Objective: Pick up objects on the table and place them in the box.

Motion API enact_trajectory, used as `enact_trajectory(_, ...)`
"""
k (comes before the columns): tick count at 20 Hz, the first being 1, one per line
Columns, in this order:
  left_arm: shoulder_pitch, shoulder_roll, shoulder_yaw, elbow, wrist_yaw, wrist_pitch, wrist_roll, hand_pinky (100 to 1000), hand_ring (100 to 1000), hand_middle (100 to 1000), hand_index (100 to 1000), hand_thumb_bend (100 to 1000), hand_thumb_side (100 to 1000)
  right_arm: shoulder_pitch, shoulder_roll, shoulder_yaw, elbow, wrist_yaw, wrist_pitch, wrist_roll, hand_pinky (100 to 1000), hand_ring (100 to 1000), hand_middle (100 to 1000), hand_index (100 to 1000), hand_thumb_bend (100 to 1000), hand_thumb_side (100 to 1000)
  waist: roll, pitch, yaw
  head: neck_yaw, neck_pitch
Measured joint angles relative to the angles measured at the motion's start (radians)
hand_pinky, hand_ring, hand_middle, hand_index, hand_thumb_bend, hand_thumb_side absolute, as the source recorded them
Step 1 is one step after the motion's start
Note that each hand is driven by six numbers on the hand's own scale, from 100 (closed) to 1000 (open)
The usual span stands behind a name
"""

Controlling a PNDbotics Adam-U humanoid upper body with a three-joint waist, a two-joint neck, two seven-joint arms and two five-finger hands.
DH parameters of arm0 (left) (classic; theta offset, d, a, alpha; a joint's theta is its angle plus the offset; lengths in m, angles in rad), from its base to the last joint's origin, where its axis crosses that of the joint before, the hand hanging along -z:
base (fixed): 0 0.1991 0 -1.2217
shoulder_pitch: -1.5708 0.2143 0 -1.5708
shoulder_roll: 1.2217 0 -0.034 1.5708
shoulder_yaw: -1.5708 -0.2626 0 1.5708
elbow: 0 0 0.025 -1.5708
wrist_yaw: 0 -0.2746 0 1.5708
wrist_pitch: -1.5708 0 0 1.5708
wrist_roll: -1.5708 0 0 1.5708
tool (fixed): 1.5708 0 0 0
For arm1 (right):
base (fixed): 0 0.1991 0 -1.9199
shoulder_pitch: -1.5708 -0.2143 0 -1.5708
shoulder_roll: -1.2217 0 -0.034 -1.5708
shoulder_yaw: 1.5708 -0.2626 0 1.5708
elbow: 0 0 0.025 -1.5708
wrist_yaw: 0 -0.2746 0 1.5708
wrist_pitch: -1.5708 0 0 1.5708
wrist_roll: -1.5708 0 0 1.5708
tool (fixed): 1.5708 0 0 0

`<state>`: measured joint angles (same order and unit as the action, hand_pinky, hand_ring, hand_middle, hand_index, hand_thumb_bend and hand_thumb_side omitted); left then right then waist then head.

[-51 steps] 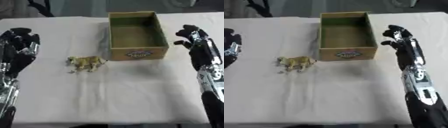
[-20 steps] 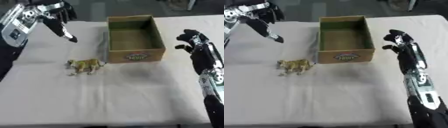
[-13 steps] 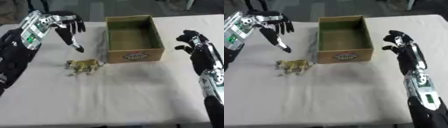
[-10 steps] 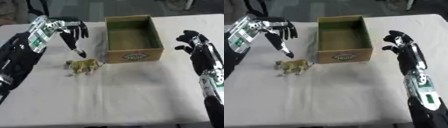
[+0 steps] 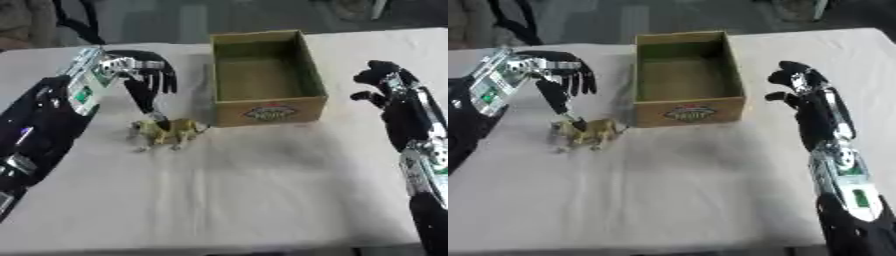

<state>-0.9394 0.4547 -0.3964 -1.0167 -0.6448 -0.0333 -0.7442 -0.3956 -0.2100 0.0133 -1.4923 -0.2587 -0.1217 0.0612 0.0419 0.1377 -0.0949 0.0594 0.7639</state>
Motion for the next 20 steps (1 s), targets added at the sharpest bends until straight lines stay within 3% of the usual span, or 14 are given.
enact_trajectory(20, 0.026, -0.058, -0.004, 0.070, -0.078, -0.019, 0.033, 496, 518, 542, 673, 743, 143, -0.001, 0.001, 0.000, 0.000, 0.000, 0.002, 0.003, 572, 747, 613, 745, 100, 568, -0.004, 0.009, -0.011, 0.000, 0.000)
